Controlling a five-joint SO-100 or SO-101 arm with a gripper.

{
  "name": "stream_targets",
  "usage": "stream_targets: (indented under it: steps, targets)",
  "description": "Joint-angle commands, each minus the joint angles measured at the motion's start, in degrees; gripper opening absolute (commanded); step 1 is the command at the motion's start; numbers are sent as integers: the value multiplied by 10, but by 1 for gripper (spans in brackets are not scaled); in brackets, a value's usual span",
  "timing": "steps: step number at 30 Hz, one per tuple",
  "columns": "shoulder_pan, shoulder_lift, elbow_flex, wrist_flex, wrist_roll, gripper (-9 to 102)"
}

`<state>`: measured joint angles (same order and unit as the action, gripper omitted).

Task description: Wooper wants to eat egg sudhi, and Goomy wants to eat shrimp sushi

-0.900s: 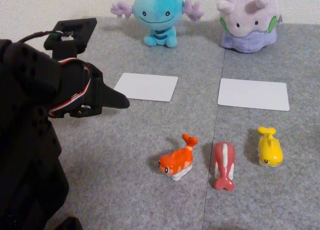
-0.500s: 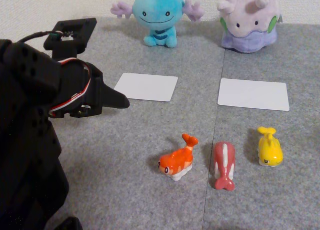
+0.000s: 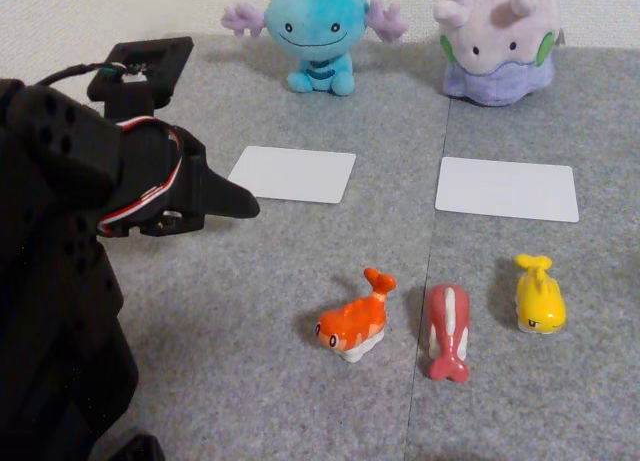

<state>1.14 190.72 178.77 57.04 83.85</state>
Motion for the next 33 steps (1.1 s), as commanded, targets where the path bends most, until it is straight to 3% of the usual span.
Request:
stream_targets:
  steps: [1, 6, 14, 24, 33]
  targets:
    - [3, 4, -9, -1, -4, 27]
    - [3, 4, -25, 0, -4, 27]
    - [3, -33, -193, 61, -2, 27]
    - [72, -335, -397, 38, -4, 28]
    - [178, -597, -584, 164, -66, 27]
